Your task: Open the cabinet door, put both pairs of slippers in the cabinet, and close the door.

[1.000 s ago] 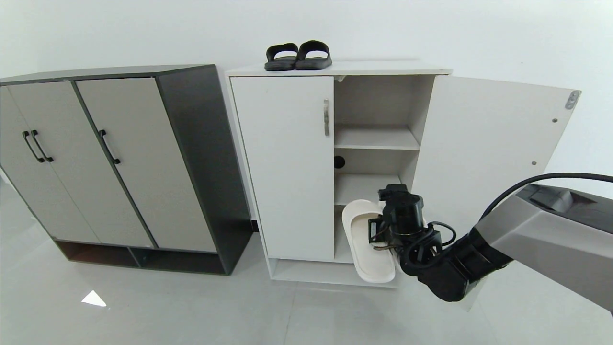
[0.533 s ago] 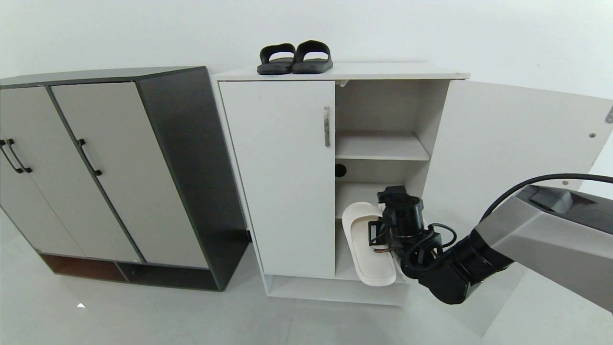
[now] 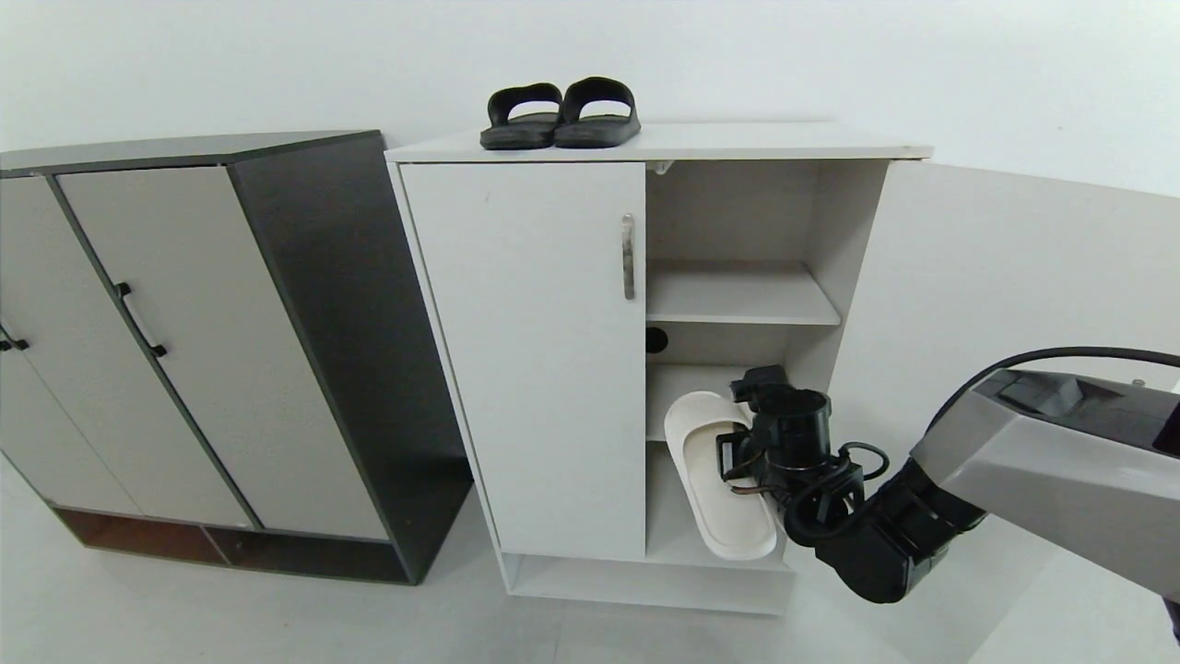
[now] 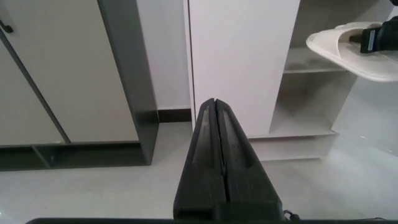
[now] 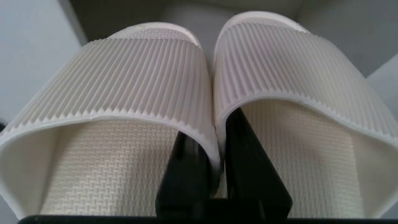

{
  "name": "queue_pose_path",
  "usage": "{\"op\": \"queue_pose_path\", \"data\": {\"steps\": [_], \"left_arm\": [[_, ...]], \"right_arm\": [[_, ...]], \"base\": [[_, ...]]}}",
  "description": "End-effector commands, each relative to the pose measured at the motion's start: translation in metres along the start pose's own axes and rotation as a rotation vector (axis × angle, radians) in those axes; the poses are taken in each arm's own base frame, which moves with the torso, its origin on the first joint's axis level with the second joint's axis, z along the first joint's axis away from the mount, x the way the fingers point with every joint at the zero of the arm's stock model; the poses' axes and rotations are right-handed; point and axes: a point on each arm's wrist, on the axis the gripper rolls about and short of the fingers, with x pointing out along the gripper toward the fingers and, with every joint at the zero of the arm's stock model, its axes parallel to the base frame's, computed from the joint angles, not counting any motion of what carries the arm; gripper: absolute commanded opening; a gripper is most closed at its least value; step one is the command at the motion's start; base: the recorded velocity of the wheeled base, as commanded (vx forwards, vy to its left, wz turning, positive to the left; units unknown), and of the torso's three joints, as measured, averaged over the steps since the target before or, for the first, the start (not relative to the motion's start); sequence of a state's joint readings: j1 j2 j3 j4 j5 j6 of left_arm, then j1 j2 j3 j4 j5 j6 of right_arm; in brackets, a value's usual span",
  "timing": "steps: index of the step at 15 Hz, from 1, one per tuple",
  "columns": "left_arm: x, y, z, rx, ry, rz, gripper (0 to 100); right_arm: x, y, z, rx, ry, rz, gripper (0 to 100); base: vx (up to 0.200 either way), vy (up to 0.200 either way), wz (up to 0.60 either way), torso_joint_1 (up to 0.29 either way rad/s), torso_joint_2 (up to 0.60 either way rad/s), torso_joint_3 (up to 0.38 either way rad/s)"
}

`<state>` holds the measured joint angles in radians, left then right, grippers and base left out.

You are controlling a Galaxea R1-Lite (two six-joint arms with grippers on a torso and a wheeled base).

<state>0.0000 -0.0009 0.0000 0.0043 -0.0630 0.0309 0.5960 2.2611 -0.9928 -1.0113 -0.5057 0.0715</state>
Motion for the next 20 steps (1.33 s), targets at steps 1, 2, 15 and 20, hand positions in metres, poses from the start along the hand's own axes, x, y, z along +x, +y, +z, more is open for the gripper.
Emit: {"op": "queue_pose_path", "data": {"steps": [1,2,15,20], "left_arm": [[0.0001,0.0000,0.0000,0.000,0.001,0.000,0],[0.0001,0.0000,0.0000,0.000,0.001,0.000,0],[0.0001,0.0000,0.0000,0.000,0.001,0.000,0],[0.0002,0.0000,0.0000,0.000,0.003,0.000,0]], "right_arm": [[0.0004,-0.0005,-0.0062,-0.010,0.017,0.002,0],[0.0004,-0.0005,-0.0061,-0.009,0.016,0.002,0],[0.0010,0.0062,-0.0097,0.018,-0.027,0.084,0],[0.0010,0.0068,-0.0114,0.017,-0.023,0.085,0]], "base": [[0.000,0.000,0.00,0.000,0.00,0.000],[0.000,0.000,0.00,0.000,0.00,0.000],[0.000,0.000,-0.05,0.000,0.00,0.001],[0.000,0.000,0.00,0.000,0.00,0.000]]}}
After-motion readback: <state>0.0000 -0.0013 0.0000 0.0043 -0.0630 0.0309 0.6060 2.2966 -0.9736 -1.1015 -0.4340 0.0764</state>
